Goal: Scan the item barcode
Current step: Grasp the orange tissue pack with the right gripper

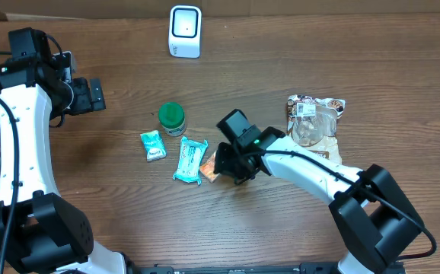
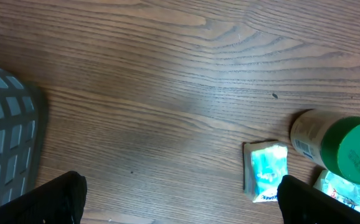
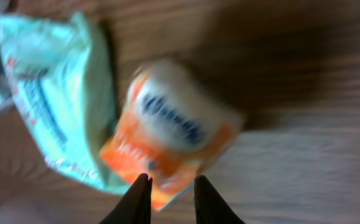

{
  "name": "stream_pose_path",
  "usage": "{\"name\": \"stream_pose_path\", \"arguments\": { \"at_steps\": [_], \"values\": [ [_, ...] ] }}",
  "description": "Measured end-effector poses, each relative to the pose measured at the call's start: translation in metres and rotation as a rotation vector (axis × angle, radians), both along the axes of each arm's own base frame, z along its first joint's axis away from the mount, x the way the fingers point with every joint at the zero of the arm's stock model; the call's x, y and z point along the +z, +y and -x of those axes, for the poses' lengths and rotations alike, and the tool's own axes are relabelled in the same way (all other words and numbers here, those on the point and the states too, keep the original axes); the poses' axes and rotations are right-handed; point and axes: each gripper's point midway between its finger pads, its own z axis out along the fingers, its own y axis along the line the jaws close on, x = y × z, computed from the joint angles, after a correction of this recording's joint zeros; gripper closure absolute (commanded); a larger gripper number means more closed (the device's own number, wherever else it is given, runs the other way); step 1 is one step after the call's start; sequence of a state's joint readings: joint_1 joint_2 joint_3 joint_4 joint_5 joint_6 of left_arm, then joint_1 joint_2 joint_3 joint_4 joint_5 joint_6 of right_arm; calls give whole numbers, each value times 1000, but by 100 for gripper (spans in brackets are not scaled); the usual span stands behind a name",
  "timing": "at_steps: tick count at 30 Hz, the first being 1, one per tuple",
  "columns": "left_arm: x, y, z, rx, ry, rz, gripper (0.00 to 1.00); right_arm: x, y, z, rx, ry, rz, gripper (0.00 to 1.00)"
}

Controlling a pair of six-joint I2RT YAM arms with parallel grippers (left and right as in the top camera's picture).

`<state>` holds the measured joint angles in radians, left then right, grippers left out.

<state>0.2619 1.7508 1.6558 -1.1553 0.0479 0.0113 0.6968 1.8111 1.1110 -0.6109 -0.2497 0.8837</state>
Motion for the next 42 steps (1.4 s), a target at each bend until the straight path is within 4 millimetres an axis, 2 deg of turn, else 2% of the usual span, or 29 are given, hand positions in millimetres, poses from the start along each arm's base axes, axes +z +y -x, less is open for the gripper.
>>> {"name": "stream_pose_path", "arguments": {
  "at_steps": [3,10,15,19,24,29,31,36,37,39,42],
  "values": [
    [0,0,0,0,0,0,0,-1,-9,-9,-38,-11,20,71],
    [0,0,0,0,0,0,0,-8,-12,-12,-80,-23,18,71],
    [0,0,0,0,0,0,0,-12,-12,-11,-109,-15,11,82],
    [0,0,0,0,0,0,0,-9,-9,-18,-115,-43,-6,96],
    [0,0,0,0,0,0,0,-8,-8,-24,-119,-70,-8,96],
    [0,0,0,0,0,0,0,-5,-5,-30,-33,-130,-15,96],
    [0,0,0,0,0,0,0,-1,-5,-38,45,-176,-23,96],
    [0,0,0,0,0,0,0,20,-17,-81,217,-351,-34,96],
    [0,0,0,0,0,0,0,23,-21,-86,236,-376,-30,92],
    [0,0,0,0,0,0,0,23,-33,-95,261,-400,-19,71],
    [0,0,0,0,0,0,0,23,-40,-94,267,-375,-48,56]
  ]
}}
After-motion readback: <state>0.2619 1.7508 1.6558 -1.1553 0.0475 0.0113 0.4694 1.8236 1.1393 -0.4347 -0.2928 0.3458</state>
